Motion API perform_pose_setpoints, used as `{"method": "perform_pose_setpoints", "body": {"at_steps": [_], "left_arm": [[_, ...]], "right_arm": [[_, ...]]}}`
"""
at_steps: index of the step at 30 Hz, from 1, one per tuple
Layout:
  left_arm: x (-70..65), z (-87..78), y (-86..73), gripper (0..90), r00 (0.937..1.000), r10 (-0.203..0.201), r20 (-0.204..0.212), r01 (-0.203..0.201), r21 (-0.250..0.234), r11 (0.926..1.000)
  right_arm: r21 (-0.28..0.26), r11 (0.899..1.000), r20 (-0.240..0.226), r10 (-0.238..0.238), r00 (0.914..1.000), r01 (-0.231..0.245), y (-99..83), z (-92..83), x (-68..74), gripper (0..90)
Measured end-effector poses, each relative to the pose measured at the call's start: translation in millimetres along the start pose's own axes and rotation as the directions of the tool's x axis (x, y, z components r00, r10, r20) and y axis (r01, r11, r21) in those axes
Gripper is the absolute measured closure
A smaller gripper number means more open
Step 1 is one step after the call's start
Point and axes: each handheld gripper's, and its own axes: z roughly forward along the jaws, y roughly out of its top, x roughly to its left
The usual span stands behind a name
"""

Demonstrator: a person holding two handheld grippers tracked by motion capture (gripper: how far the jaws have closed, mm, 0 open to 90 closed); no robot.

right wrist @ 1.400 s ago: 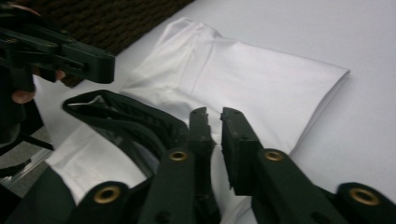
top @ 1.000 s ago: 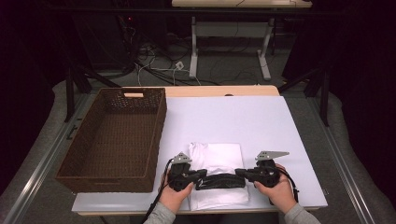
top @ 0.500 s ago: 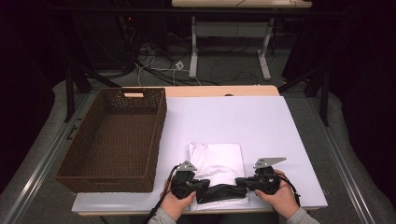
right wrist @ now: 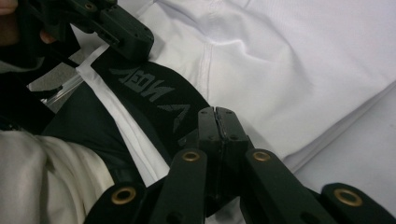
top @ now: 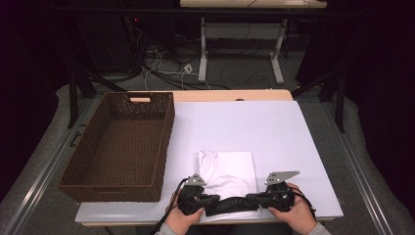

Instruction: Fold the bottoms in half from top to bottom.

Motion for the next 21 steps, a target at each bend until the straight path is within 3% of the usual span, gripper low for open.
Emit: {"method": "perform_pose_setpoints", "body": {"at_steps": [5, 11, 17, 21], "left_arm": [[-0.5, -3.7, -0.3, 87.1, 1.0, 0.003, -0.002, -0.003, -0.001, 1.0], [3.4, -6.9, 5.9, 84.4, 0.9995, -0.023, -0.024, 0.022, -0.045, 0.9988], [14.7, -10.3, 20.9, 86.7, 0.9969, -0.041, -0.067, 0.035, -0.097, 0.9947], [25.1, -11.1, 34.3, 89.2, 0.9919, -0.065, -0.109, 0.051, -0.132, 0.9899]], "right_arm": [[-0.002, 1.0, -0.007, -0.008, 0.9999, 0.008, -2.3, -0.4, 0.8, 89.9], [0.002, 1.0, 0.001, 0.006, 1.0, -0.006, 2.7, -1.1, 0.9, 89.8], [-0.024, 1.0, 0.032, 0.016, 0.9994, -0.015, 11.9, -0.8, -3.6, 90.0], [-0.059, 0.998, 0.055, 0.03, 0.998, -0.027, 23.9, -0.9, -9.4, 90.0]]}}
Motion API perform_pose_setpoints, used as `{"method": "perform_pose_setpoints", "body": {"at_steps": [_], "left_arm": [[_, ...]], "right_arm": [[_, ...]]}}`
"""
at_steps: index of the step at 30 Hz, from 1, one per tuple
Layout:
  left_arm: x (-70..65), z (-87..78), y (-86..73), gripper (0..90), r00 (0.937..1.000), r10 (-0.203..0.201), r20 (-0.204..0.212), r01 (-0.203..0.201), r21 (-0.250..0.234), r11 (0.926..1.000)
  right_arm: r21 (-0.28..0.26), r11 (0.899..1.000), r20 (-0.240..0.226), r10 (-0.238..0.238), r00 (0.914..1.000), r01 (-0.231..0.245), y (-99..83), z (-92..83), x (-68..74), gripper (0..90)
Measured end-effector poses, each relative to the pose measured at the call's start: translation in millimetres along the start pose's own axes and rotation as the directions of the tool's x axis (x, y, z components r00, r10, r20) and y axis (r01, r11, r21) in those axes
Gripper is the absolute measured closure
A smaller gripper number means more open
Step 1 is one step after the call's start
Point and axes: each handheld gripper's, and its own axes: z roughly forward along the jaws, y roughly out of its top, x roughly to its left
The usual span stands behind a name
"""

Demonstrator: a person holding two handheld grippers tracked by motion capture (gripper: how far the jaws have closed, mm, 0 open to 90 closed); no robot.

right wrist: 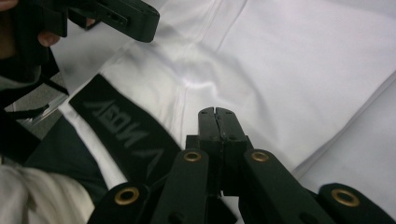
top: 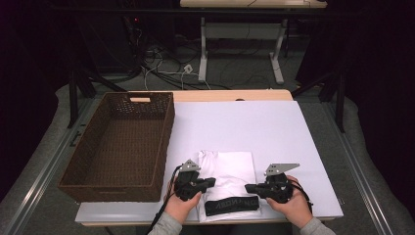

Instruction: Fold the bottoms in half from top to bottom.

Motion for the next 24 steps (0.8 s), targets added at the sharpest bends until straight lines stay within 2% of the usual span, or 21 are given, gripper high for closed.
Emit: {"method": "perform_pose_setpoints", "body": {"at_steps": [5, 8, 10, 13, 16, 18, 21, 24], "left_arm": [[10.5, 4.0, 21.1, 89.7, 0.9974, -0.006, -0.072, 0.003, -0.049, 0.9988], [19.2, 4.3, 32.7, 89.8, 0.9949, -0.039, -0.093, 0.031, -0.087, 0.9957], [23.5, 2.4, 39.3, 89.8, 0.992, -0.045, -0.118, 0.031, -0.111, 0.9933], [31.3, 1.6, 47.1, 89.7, 0.9898, -0.07, -0.123, 0.054, -0.133, 0.9896], [35.9, 6.1, 50.9, 89.7, 0.989, -0.093, -0.115, 0.077, -0.134, 0.988], [37.2, 11.2, 51.5, 89.6, 0.9881, -0.089, -0.125, 0.073, -0.126, 0.9894], [44.7, 21.1, 47.5, 89.6, 0.9814, -0.107, -0.159, 0.093, -0.093, 0.9913], [55.1, 26.7, 36.9, 89.8, 0.9744, -0.134, -0.18, 0.124, -0.065, 0.9901]], "right_arm": [[-0.041, 0.999, 0.017, 0.011, 0.9998, -0.011, 18.4, 5.2, -8.5, 90.0], [-0.059, 0.998, 0.029, 0.027, 0.9992, -0.025, 28.5, 10.4, -15.6, 90.0], [-0.065, 0.997, 0.041, 0.04, 0.9983, -0.038, 33.7, 13.8, -20.5, 90.0], [-0.075, 0.996, 0.064, 0.06, 0.9962, -0.055, 39.7, 17.3, -28.8, 90.0], [-0.088, 0.993, 0.078, 0.088, 0.9931, -0.081, 44.5, 21.0, -37.5, 90.0], [-0.09, 0.992, 0.087, 0.101, 0.9911, -0.093, 46.6, 24.2, -43.0, 90.0], [-0.094, 0.989, 0.104, 0.121, 0.9872, -0.111, 48.7, 28.5, -51.9, 90.0], [-0.094, 0.985, 0.106, 0.155, 0.9822, -0.145, 48.2, 32.3, -60.2, 90.0]]}}
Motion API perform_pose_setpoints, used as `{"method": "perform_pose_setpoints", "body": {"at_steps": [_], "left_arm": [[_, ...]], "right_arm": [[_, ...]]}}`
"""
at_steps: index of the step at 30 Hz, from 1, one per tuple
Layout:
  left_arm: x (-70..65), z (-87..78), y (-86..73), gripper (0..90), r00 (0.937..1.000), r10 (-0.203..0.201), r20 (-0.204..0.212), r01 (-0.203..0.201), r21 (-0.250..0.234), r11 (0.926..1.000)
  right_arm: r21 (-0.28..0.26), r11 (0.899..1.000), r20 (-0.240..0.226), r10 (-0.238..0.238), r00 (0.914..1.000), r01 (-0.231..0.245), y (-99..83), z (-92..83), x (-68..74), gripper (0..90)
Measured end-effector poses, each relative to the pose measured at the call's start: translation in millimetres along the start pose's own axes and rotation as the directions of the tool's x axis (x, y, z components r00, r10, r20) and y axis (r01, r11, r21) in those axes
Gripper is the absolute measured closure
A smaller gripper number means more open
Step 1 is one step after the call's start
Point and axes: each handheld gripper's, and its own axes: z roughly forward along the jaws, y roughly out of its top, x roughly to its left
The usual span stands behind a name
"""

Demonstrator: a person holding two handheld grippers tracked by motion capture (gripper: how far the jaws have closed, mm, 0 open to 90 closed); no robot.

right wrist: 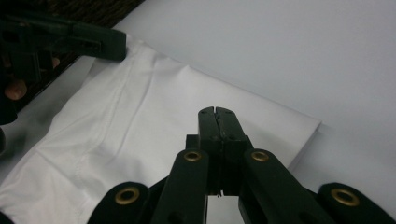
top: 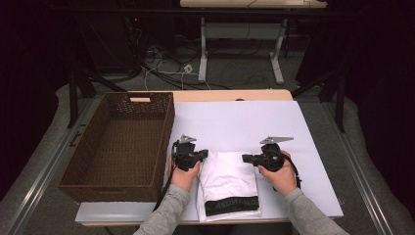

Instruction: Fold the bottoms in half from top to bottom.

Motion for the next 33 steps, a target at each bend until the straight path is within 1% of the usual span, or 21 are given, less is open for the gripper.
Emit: {"method": "perform_pose_setpoints", "body": {"at_steps": [1, 2, 3, 5, 7, 9, 11, 15, 17, 18, 20, 21, 23, 24, 26, 27, 29, 32, 33], "left_arm": [[3.7, 1.5, -3.5, 89.8, 0.9999, -0.008, -0.013, 0.008, 0.006, 0.9999], [7.7, 2.8, -6.8, 89.9, 0.9997, -0.021, -0.014, 0.021, 0.014, 0.9997], [11.2, 3.3, -9.8, 89.9, 0.9994, -0.033, -0.01, 0.033, 0.016, 0.9993], [15.7, 3.1, -13.0, 90.0, 0.9987, -0.052, 0.002, 0.052, -0.003, 0.9987], [16.2, 2.8, -12.4, 90.0, 0.9991, -0.042, -0.008, 0.042, -0.006, 0.9991], [15.6, 2.7, -11.4, 89.9, 0.9992, -0.024, -0.032, 0.024, -0.009, 0.9997], [16.5, 2.0, -10.6, 89.9, 0.9982, -0.026, -0.054, 0.026, -0.012, 0.9996], [20.2, 1.7, -8.2, 88.5, 0.9944, -0.047, -0.094, 0.046, -0.011, 0.9989], [21.7, 1.8, -6.7, 83.5, 0.9918, -0.052, -0.117, 0.051, -0.014, 0.9986], [22.7, 1.8, -6.5, 81.2, 0.9922, -0.06, -0.11, 0.059, -0.017, 0.9981], [23.1, 1.0, -6.1, 78.7, 0.9921, -0.062, -0.109, 0.06, -0.024, 0.9979], [23.1, 0.2, -5.7, 76.3, 0.9919, -0.07, -0.106, 0.067, -0.033, 0.9972], [23.9, -1.4, -4.3, 69.4, 0.9904, -0.098, -0.097, 0.093, -0.058, 0.994], [24.5, -2.0, -3.2, 65.3, 0.9896, -0.111, -0.092, 0.105, -0.063, 0.9924], [24.9, -3.5, -0.6, 57.4, 0.9893, -0.129, -0.068, 0.124, -0.071, 0.9897], [24.5, -4.0, 0.6, 54.6, 0.9893, -0.132, -0.062, 0.127, -0.072, 0.9893], [24.0, -3.2, 3.3, 49.5, 0.9898, -0.127, -0.064, 0.124, -0.061, 0.9905], [24.3, -0.1, 4.8, 43.3, 0.9881, -0.147, -0.045, 0.145, -0.041, 0.9885], [24.3, 1.3, 4.5, 41.8, 0.9875, -0.152, -0.042, 0.151, -0.028, 0.9882]], "right_arm": [[0.004, 1.0, 0.004, 0.006, 1.0, -0.006, -0.4, 1.5, -2.2, 90.0], [0.009, 1.0, 0.008, 0.014, 0.9999, -0.014, -0.9, 2.8, -3.7, 90.0], [0.012, 1.0, 0.012, 0.01, 0.9999, -0.01, -1.3, 4.3, -5.6, 90.0], [0.019, 1.0, 0.021, 0.014, 0.9997, -0.014, -2.4, 7.2, -7.9, 90.0], [0.027, 0.999, 0.031, 0.016, 0.9994, -0.017, -3.2, 10.1, -9.3, 90.0], [0.037, 0.999, 0.047, 0.013, 0.9988, -0.015, -3.8, 12.3, -11.3, 90.0], [0.04, 0.999, 0.062, 0.019, 0.9979, -0.022, -4.4, 13.7, -13.3, 90.0], [0.048, 0.998, 0.078, 0.028, 0.9966, -0.031, -7.2, 15.4, -17.8, 90.0], [0.034, 0.999, 0.073, 0.035, 0.9967, -0.038, -8.2, 15.2, -20.0, 90.0], [0.035, 0.999, 0.078, 0.038, 0.9962, -0.04, -8.2, 14.8, -20.4, 90.0], [0.034, 0.999, 0.078, 0.037, 0.9963, -0.039, -8.4, 14.5, -20.6, 90.0], [0.033, 0.999, 0.08, 0.034, 0.9962, -0.037, -8.6, 14.7, -20.4, 90.0], [0.032, 0.999, 0.08, 0.029, 0.9963, -0.032, -8.6, 14.9, -20.3, 90.0], [0.031, 0.999, 0.079, 0.03, 0.9964, -0.032, -8.7, 15.1, -20.4, 90.0], [0.03, 0.999, 0.079, 0.031, 0.9964, -0.033, -8.8, 15.2, -20.5, 90.0], [0.031, 0.999, 0.079, 0.03, 0.9964, -0.032, -8.8, 15.2, -20.4, 90.0], [0.03, 0.999, 0.078, 0.03, 0.9965, -0.033, -8.8, 15.2, -20.5, 90.0], [0.028, 0.999, 0.076, 0.033, 0.9966, -0.035, -8.8, 15.5, -20.6, 90.0], [0.027, 0.999, 0.076, 0.035, 0.9965, -0.037, -8.8, 15.5, -20.8, 90.0]]}}
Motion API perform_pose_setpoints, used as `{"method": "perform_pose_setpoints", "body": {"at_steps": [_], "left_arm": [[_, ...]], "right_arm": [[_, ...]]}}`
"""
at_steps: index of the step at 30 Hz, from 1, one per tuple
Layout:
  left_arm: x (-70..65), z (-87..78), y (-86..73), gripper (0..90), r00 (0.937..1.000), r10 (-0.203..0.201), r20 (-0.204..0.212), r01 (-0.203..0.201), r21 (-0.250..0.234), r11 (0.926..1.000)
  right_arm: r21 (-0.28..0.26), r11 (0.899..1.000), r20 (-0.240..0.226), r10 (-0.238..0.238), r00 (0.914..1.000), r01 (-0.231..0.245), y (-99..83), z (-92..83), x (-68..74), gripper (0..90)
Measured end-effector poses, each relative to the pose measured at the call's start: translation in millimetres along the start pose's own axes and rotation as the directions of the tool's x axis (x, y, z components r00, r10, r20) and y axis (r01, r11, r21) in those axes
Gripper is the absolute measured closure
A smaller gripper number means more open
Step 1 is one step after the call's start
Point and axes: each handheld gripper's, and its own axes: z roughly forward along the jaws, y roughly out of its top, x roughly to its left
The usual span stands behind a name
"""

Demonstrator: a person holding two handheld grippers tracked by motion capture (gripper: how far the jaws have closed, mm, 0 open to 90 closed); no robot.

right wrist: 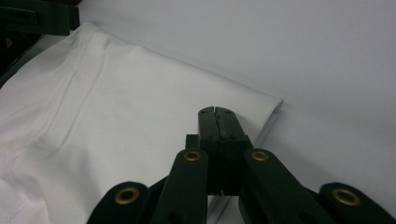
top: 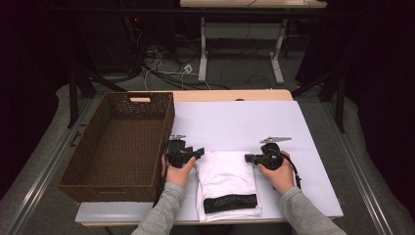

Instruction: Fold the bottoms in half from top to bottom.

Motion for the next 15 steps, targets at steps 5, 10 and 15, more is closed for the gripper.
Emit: {"method": "perform_pose_setpoints", "body": {"at_steps": [5, 10, 15], "left_arm": [[-3.6, 5.7, -4.1, 36.9, 0.9996, 0.014, -0.025, -0.013, 0.055, 0.9984], [-9.3, 6.7, -5.7, 35.6, 0.9993, 0.031, -0.018, -0.03, 0.074, 0.9968], [-11.9, 7.3, -6.4, 42.2, 0.9992, 0.025, -0.031, -0.022, 0.081, 0.9965]], "right_arm": [[-0.002, 1.0, -0.003, 0.0, 1.0, 0.0, -0.4, 0.0, -0.5, 90.0], [-0.004, 1.0, -0.002, 0.001, 1.0, -0.001, -0.5, 0.4, -0.6, 90.0], [-0.007, 1.0, -0.004, 0.001, 1.0, -0.001, -0.6, 0.7, -0.6, 89.6]]}}
